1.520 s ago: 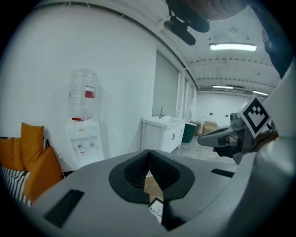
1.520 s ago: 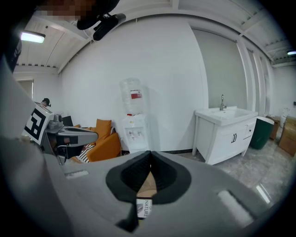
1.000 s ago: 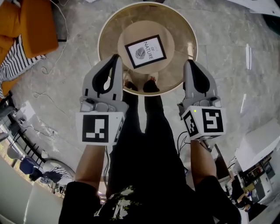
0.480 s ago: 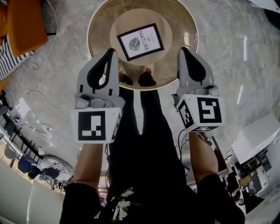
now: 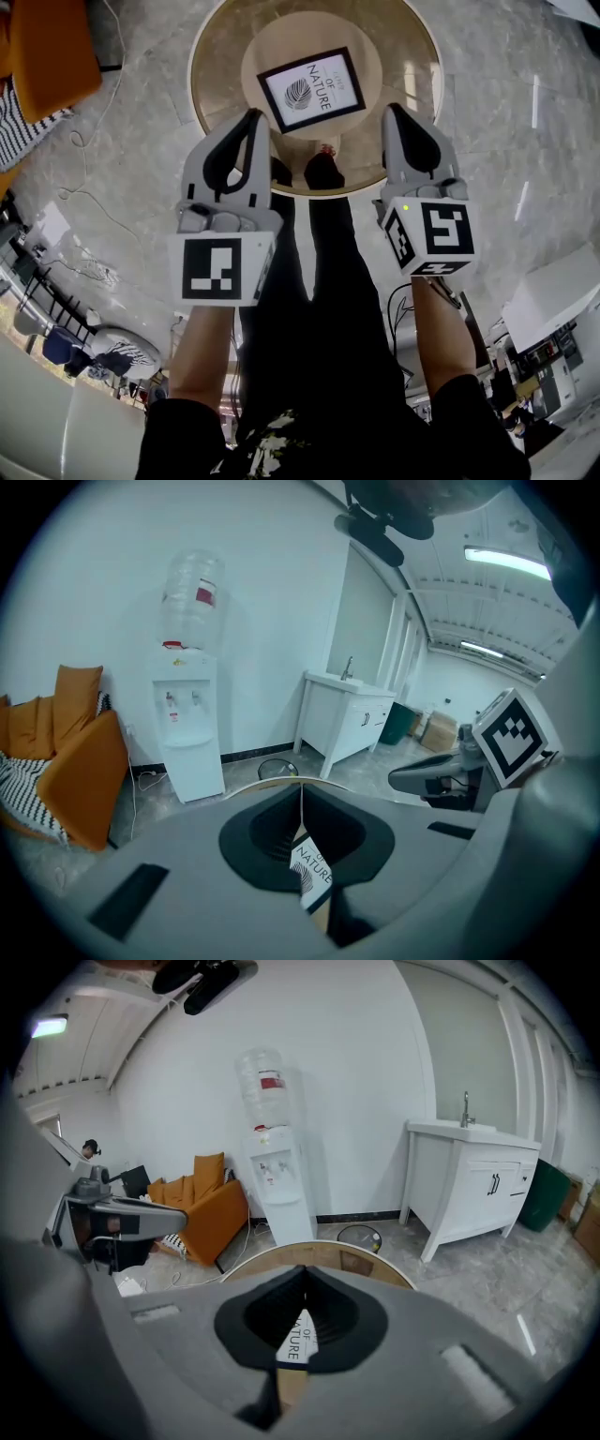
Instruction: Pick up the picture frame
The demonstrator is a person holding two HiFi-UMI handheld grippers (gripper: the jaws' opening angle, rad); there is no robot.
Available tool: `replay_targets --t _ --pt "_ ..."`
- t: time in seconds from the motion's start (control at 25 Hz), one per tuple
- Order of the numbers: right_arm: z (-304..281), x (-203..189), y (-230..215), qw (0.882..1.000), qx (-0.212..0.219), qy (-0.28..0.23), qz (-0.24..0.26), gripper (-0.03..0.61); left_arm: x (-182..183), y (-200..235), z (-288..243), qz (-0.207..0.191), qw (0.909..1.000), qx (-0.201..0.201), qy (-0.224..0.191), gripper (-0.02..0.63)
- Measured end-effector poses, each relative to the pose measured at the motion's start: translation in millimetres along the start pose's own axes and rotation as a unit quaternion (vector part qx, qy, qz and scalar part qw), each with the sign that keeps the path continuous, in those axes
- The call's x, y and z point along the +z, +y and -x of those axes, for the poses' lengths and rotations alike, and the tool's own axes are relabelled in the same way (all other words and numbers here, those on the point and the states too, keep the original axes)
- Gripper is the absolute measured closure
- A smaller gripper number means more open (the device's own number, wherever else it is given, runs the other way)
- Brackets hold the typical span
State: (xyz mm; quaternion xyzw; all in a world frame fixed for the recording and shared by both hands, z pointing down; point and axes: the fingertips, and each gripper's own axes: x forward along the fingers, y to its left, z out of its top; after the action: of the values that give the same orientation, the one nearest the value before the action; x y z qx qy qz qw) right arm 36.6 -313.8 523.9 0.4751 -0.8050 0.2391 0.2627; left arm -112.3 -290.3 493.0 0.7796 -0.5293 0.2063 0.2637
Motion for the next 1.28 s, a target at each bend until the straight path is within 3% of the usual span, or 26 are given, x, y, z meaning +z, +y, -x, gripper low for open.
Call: replay_targets --t 0.2,0.24,0.32,0.44,0.6,1.28 --pt "-19.9 -22.0 -2.8 1.000 -0.002 0.015 0.003 0.580 -26.9 5.5 -20.2 0.017 0.9996 0.004 0.020 0.598" --pt "-24.1 -26.7 -3.5 1.000 0.000 0.018 0.004 0.580 -31.9 4.6 -24.4 0.022 0.9995 0.004 0.021 0.558" --pt "-33.2 -35.9 -4.3 1.000 0.008 0.024 0.004 0.509 -42.4 3.2 -32.7 0.031 0.9992 0.005 0.025 0.527" --pt "-44.7 -47.0 -5.5 0.999 0.016 0.034 0.005 0.480 -57.2 6.1 -41.1 0.040 0.9988 0.011 0.027 0.525" --pt "-55.7 -53.5 -9.4 0.999 0.019 0.043 0.008 0.479 -69.6 13.7 -50.9 0.038 0.9990 0.015 0.020 0.522" --pt "-99.9 -125.6 -28.7 0.994 0.008 0.106 0.011 0.472 -146.1 39.1 -92.6 0.088 0.9923 0.052 0.069 0.500"
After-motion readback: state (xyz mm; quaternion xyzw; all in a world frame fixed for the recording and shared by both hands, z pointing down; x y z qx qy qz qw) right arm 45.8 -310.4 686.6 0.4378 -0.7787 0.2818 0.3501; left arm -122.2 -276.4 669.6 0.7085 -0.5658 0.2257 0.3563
